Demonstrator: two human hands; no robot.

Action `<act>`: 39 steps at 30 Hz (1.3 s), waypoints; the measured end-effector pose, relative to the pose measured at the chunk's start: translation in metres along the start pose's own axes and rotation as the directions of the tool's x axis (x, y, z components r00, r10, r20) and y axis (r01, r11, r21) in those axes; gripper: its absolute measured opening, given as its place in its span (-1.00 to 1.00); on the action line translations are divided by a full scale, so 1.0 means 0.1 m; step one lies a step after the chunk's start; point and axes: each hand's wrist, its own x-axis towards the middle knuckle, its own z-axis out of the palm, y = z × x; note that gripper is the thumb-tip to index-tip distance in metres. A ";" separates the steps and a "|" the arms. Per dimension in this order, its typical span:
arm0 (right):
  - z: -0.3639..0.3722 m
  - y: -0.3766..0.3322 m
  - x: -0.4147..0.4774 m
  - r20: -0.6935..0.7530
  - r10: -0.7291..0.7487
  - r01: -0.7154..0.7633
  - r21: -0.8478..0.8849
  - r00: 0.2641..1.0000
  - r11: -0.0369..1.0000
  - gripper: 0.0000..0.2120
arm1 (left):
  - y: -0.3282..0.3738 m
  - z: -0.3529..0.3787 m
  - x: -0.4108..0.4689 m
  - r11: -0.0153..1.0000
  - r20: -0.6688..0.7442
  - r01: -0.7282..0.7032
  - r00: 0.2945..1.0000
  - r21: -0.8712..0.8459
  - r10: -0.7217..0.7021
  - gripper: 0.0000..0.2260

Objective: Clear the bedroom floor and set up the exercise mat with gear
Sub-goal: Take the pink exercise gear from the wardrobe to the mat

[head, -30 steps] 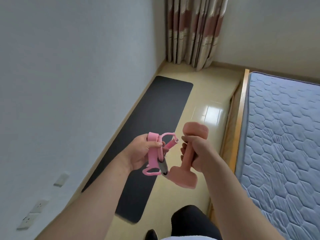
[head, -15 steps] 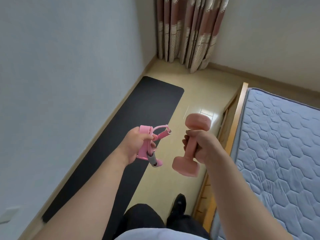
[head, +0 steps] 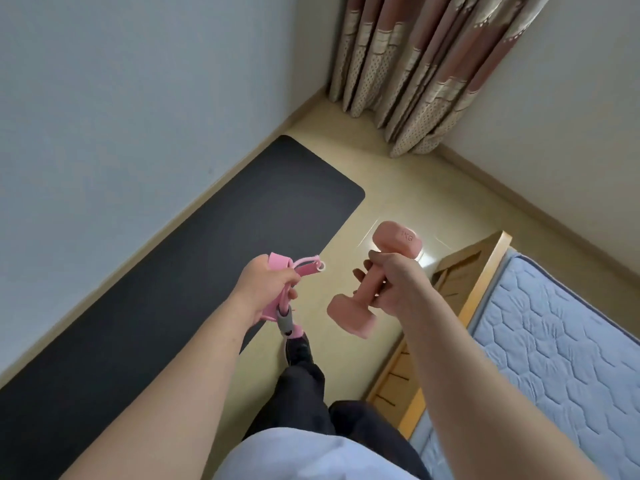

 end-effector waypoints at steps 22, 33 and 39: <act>0.61 -0.16 5.93 -0.039 0.171 -0.174 -0.102 0.985 0.980 -0.67 | -0.88 1.63 4.29 0.906 -0.118 0.313 0.927 -0.285 -0.357 -0.74; 0.53 -0.01 8.46 -0.190 0.058 -0.081 -0.115 0.980 0.990 -0.86 | -1.83 2.44 6.21 0.849 -0.026 0.468 0.872 -0.246 -0.488 -0.86; 0.47 -0.17 8.94 -0.213 0.031 -0.086 -0.255 0.977 0.963 -0.80 | -1.94 2.55 6.51 0.864 0.012 0.488 0.871 -0.122 -0.491 -0.81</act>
